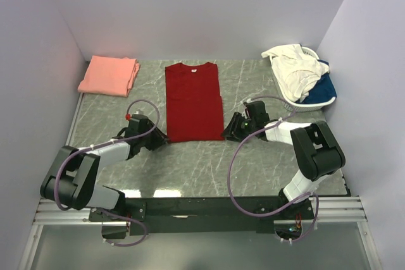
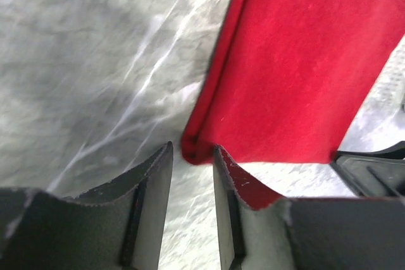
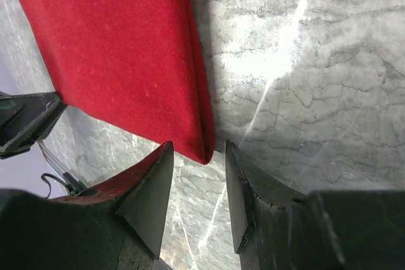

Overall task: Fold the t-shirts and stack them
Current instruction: Fold the tshirt

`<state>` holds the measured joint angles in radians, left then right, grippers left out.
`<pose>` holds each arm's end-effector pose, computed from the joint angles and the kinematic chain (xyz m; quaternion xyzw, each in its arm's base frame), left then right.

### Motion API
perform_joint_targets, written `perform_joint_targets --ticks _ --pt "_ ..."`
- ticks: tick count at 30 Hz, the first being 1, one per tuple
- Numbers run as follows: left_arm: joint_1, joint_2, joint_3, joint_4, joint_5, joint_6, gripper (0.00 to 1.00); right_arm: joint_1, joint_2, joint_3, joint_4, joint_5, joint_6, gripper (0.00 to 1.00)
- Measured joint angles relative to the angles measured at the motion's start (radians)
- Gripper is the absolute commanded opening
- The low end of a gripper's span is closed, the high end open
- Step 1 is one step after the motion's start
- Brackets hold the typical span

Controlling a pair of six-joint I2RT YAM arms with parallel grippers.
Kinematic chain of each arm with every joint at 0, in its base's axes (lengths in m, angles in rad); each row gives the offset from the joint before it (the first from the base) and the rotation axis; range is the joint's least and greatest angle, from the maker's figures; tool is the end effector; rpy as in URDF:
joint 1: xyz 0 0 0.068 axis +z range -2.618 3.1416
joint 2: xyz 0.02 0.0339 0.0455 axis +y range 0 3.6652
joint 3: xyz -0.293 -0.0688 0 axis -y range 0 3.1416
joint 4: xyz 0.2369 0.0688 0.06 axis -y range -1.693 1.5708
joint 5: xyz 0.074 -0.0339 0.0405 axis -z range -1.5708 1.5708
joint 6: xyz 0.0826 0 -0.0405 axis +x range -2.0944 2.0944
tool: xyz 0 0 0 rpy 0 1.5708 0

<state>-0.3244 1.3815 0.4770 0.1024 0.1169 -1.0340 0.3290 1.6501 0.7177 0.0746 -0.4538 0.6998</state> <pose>0.2499 -0.0942 0.1400 -0.3010 0.8754 -0.2773 0.2572 0.3002 0.1407 0.1390 0.0912 0.9119 0.3508 0.1923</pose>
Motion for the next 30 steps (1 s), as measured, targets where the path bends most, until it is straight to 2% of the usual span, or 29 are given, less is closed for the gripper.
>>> perform_joint_targets --ticks 7,11,12,14,15,17,18,20,25,30 --pt "-0.001 0.042 0.000 0.076 0.008 -0.011 0.36 0.022 0.011 -0.005 0.037 0.001 0.025 0.45" --pt "-0.002 0.060 0.000 0.102 0.009 -0.016 0.32 0.035 0.024 -0.005 0.057 0.000 0.040 0.39" --pt "-0.004 0.066 0.000 0.111 0.009 -0.018 0.30 0.035 0.027 -0.005 0.060 0.000 0.043 0.37" --pt "-0.008 0.076 0.000 0.124 0.009 -0.024 0.15 0.035 0.030 -0.005 0.062 0.002 0.046 0.30" --pt "-0.012 0.082 0.000 0.123 0.006 -0.023 0.09 0.035 0.033 -0.005 0.063 0.003 0.047 0.22" --pt "-0.015 0.085 0.000 0.127 0.008 -0.026 0.01 0.035 0.036 -0.005 0.060 0.010 0.047 0.13" --pt "-0.018 0.082 0.000 0.126 0.008 -0.026 0.01 0.035 0.037 -0.005 0.056 0.013 0.045 0.04" --pt "-0.022 0.073 0.000 0.113 0.006 -0.026 0.01 0.035 0.035 -0.006 0.053 0.017 0.043 0.00" --pt "-0.036 -0.053 -0.039 0.026 -0.001 -0.025 0.01 0.037 -0.036 -0.080 0.058 0.016 0.046 0.00" --pt "-0.066 -0.278 -0.094 -0.094 -0.001 -0.026 0.01 0.053 -0.221 -0.211 0.049 0.007 0.046 0.00"
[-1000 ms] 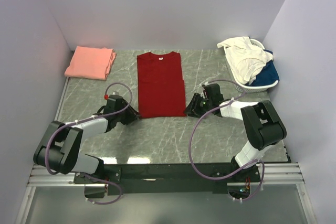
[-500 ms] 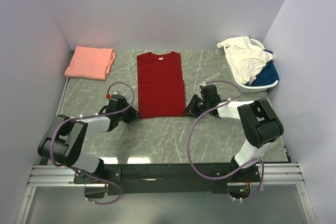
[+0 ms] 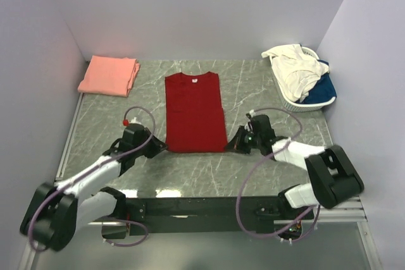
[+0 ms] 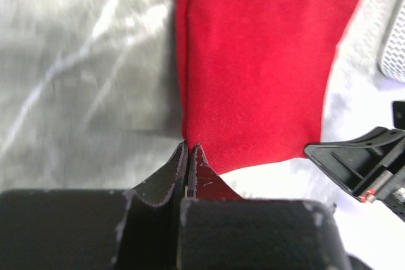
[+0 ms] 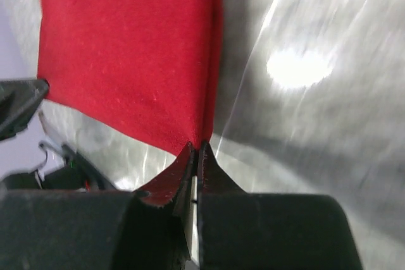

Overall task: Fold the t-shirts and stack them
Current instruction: Fold the tshirt

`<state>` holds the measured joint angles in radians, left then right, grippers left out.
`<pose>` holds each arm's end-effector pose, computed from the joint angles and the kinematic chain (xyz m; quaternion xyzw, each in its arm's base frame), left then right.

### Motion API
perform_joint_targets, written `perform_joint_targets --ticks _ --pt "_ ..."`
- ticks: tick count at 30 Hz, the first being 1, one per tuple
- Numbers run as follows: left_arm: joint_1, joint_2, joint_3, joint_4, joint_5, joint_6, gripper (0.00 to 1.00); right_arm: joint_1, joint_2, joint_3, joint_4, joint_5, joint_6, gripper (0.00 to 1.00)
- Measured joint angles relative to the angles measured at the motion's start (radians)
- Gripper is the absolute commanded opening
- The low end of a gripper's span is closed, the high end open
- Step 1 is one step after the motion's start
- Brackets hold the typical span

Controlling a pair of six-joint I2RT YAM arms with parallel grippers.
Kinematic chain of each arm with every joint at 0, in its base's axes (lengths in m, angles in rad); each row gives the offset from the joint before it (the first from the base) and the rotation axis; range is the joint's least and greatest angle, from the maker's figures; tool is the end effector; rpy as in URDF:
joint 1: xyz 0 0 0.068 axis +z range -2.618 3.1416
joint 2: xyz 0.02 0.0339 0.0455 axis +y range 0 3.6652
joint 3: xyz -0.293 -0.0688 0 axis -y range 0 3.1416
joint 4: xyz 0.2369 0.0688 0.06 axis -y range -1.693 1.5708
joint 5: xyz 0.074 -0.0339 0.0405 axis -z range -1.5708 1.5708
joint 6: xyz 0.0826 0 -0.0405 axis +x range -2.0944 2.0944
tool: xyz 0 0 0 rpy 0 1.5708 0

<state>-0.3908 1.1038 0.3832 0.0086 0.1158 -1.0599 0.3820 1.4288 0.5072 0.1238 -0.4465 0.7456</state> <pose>0.2033 -0.0941 0.1619 -0.2753 0.8653 -0.3151 0.2761 0.2403 0.1350 0.1448 0.0812 0.9035 0.3698 0.2011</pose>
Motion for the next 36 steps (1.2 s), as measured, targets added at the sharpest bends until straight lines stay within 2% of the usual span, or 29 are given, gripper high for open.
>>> perform_joint_targets --ticks 9,13,17,23,31,36 --pt "-0.079 -0.471 -0.063 -0.286 -0.001 -0.033 0.01 0.100 -0.406 -0.216 -0.084 0.000 0.023 0.00" --pt "-0.113 -0.600 -0.066 -0.393 0.000 -0.063 0.01 0.124 -0.568 -0.261 -0.168 0.013 0.039 0.00" --pt "-0.137 -0.642 -0.068 -0.446 -0.002 -0.078 0.01 0.130 -0.671 -0.262 -0.249 0.032 0.042 0.00" --pt "-0.142 -0.528 0.024 -0.492 -0.040 -0.072 0.01 0.133 -0.628 -0.156 -0.356 0.069 0.019 0.00" --pt "-0.127 -0.227 0.260 -0.441 -0.121 0.012 0.01 0.101 -0.398 0.143 -0.415 0.126 -0.053 0.00" --pt "-0.035 -0.050 0.371 -0.383 -0.109 0.070 0.01 0.053 -0.207 0.323 -0.426 0.128 -0.088 0.00"
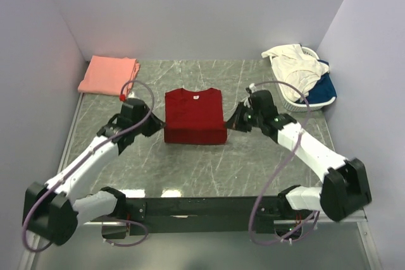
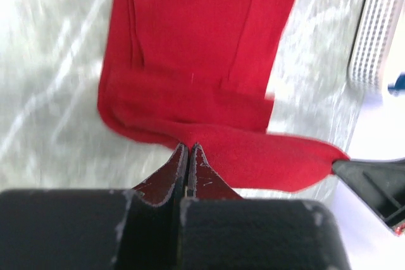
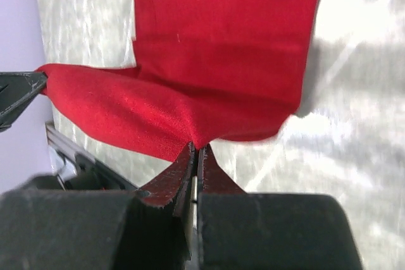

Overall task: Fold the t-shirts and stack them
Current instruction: Fold the tshirt

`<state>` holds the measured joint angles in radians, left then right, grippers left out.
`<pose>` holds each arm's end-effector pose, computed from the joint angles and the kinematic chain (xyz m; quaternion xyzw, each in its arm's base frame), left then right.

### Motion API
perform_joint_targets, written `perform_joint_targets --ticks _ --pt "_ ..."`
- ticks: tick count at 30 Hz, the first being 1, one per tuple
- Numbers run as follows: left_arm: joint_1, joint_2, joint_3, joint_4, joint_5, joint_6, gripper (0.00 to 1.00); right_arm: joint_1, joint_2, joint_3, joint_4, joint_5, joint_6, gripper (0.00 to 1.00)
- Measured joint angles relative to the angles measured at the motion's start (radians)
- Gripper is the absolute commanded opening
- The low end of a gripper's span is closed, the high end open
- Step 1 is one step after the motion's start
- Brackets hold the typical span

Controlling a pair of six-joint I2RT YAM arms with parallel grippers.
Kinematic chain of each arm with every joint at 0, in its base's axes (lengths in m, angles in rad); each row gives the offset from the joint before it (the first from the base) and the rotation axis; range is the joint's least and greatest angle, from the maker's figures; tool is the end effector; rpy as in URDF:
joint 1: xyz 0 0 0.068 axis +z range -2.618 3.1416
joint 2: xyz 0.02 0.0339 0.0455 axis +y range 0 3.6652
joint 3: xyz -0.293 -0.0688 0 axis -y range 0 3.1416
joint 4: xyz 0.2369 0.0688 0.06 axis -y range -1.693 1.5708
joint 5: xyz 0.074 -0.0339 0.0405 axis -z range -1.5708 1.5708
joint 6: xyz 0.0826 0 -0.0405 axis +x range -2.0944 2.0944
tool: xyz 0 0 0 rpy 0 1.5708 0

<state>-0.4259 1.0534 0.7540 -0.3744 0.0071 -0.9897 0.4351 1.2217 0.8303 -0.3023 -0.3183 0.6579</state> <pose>0.2197 -0.1003 0.2579 -0.2492 0.8660 -0.2843 0.3274 0.2420 0.1410 0.2564 0.0325 0.8959 0.3405 0.2836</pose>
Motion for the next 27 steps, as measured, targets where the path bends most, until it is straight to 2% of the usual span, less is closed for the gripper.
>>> perform_joint_targets --ticks 6,14,23,24,25,27 --pt "0.113 0.244 0.165 0.061 0.044 0.047 0.01 -0.069 0.269 0.198 0.013 -0.054 -0.014 0.00" --pt "0.188 0.581 0.429 0.097 0.100 0.090 0.00 -0.147 0.600 0.510 -0.013 -0.121 -0.025 0.00" --pt "0.252 0.986 0.848 0.104 0.201 0.143 0.01 -0.222 0.937 0.900 -0.041 -0.188 -0.026 0.02" --pt "0.258 1.034 0.896 0.113 0.213 0.148 0.09 -0.232 0.979 0.943 -0.040 -0.197 -0.026 0.07" --pt "0.264 1.078 0.935 0.119 0.229 0.157 0.18 -0.240 1.019 0.985 -0.044 -0.207 -0.023 0.22" --pt "0.278 1.147 0.983 0.150 0.265 0.164 0.40 -0.257 1.095 1.064 -0.051 -0.217 -0.021 0.39"
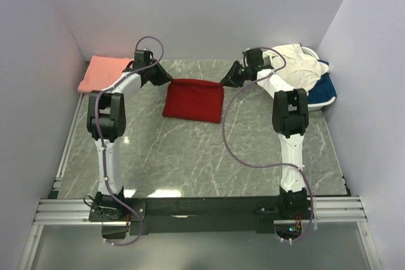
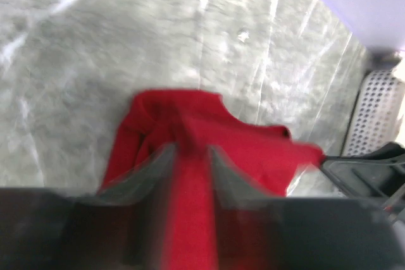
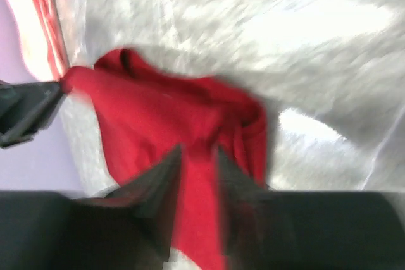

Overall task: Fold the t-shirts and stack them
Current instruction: Fold the tshirt, then neatly place the folded tshirt to the corner

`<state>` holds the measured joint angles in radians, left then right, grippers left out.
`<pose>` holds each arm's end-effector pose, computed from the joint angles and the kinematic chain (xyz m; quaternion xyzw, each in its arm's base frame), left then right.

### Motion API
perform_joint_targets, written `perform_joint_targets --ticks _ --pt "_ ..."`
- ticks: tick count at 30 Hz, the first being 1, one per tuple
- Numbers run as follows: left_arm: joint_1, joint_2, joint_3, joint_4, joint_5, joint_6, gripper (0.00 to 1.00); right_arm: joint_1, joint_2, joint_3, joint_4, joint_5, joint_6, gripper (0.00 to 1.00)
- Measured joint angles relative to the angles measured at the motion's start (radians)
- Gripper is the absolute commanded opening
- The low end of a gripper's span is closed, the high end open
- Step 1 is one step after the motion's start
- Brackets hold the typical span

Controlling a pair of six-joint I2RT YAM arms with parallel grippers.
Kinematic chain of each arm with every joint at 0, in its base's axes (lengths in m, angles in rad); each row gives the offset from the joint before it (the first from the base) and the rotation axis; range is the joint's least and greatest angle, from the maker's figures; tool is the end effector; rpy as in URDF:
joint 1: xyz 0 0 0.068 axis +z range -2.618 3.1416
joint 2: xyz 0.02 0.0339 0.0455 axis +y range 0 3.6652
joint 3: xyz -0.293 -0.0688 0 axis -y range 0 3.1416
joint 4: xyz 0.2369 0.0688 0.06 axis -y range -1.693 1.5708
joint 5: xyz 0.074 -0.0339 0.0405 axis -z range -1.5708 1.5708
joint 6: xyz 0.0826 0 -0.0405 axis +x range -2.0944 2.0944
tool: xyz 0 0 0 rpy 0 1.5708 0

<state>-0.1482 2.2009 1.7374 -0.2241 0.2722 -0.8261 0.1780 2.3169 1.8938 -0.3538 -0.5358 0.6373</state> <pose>0.5407 -0.1032 0.2005 -0.2431 0.8640 -0.3066 0.3168 0.5466 0.1412 0.1844 0.1028 0.8893 0.3719 0.2455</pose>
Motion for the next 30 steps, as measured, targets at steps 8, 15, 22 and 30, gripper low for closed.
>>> perform_joint_targets --ticks 8,15,22,30 --pt "0.082 0.058 0.003 0.066 0.091 0.014 0.74 -0.046 0.059 0.061 -0.036 0.024 -0.016 0.54" --pt "0.092 -0.026 -0.089 0.115 0.124 0.047 0.73 -0.029 -0.100 -0.138 -0.010 0.084 -0.034 0.55" --pt "0.056 -0.025 -0.092 0.051 0.120 0.120 0.75 0.042 -0.181 -0.294 0.023 0.124 -0.045 0.56" --pt "-0.004 0.037 -0.047 -0.089 0.041 0.213 0.75 0.082 -0.181 -0.329 0.027 0.155 -0.056 0.57"
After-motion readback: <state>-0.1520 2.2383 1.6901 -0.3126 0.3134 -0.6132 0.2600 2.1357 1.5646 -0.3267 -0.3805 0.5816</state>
